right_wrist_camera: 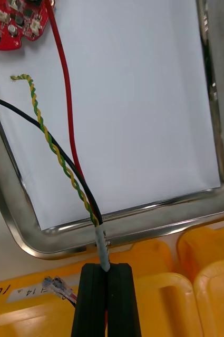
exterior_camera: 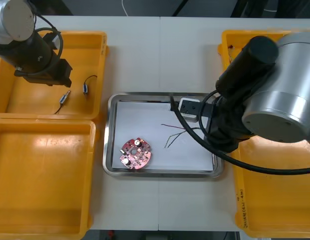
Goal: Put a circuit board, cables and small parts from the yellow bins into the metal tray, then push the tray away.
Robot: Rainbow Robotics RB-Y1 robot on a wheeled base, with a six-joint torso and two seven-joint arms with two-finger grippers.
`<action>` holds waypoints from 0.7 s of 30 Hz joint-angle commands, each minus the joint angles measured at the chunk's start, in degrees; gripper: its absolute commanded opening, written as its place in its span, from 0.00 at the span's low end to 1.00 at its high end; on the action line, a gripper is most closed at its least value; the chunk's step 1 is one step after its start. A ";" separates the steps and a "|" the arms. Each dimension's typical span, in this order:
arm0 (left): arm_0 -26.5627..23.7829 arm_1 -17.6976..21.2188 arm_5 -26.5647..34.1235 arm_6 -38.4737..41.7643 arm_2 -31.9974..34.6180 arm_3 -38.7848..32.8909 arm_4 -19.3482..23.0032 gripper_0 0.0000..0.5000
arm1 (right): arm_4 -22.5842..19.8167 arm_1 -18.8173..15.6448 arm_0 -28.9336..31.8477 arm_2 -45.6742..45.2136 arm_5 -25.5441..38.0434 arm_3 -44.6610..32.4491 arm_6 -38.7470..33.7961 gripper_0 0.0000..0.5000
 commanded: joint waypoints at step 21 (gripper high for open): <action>-3.21 -1.38 -10.49 -10.12 -6.94 11.95 -1.73 1.00 | 11.04 8.03 -1.84 9.71 -7.08 15.86 3.77 0.00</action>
